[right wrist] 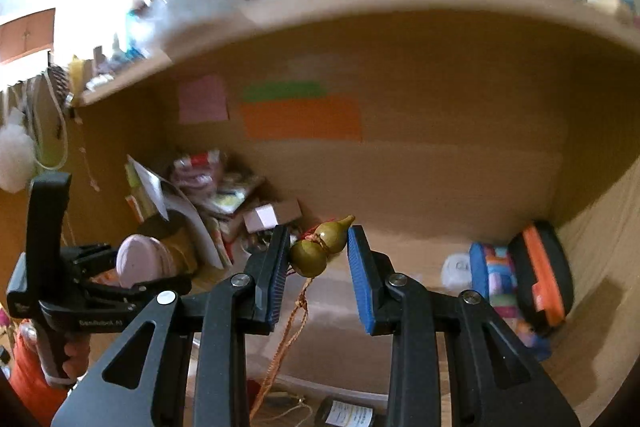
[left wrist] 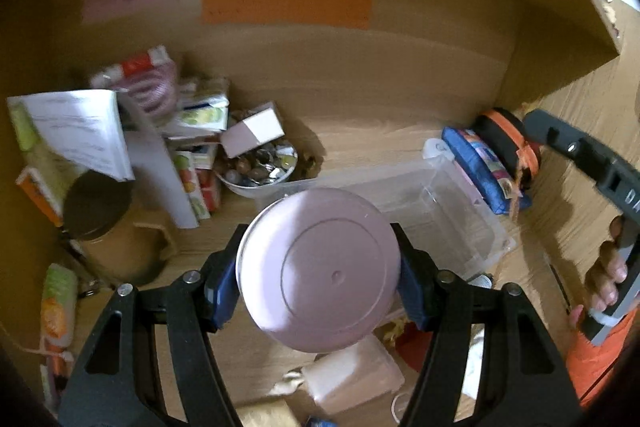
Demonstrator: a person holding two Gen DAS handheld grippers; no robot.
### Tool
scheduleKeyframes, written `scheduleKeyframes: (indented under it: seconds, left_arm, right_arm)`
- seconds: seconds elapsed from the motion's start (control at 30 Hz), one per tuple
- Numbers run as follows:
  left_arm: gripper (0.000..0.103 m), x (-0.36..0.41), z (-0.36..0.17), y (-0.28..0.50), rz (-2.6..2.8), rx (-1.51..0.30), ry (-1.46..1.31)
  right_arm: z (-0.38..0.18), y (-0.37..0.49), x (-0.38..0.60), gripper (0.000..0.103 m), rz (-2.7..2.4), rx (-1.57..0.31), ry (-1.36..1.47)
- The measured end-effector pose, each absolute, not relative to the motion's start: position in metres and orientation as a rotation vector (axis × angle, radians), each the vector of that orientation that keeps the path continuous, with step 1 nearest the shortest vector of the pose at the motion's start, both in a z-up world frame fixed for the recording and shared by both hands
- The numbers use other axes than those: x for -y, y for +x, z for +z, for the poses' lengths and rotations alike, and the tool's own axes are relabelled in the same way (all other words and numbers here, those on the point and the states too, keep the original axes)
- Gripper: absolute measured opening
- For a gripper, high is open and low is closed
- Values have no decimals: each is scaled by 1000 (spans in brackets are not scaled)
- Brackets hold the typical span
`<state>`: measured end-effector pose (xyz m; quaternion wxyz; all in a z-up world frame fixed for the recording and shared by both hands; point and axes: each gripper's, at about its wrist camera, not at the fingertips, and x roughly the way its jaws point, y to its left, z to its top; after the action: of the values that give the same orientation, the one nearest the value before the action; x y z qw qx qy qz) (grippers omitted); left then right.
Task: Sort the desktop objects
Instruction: 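Carry the pink round container with the left tool while the right tool carries the gold gourd, then open the left tool to drop the pink container into the bin while the right tool releases the gourd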
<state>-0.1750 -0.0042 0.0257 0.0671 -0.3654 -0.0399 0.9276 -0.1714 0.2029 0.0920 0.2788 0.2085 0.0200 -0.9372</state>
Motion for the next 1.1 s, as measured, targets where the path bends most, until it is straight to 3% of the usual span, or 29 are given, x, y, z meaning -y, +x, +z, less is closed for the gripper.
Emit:
scheduleKeyframes:
  seconds: [0.67, 1.1]
  left_arm:
    - [65, -40, -44, -255, 2594, -95, -1447]
    - [65, -56, -67, -269, 2533, -233, -1585]
  right_arm:
    - [-22, -259, -181, 27, -2408, -204, 1012]
    - [-51, -267, -168, 27, -2340, -320, 1137]
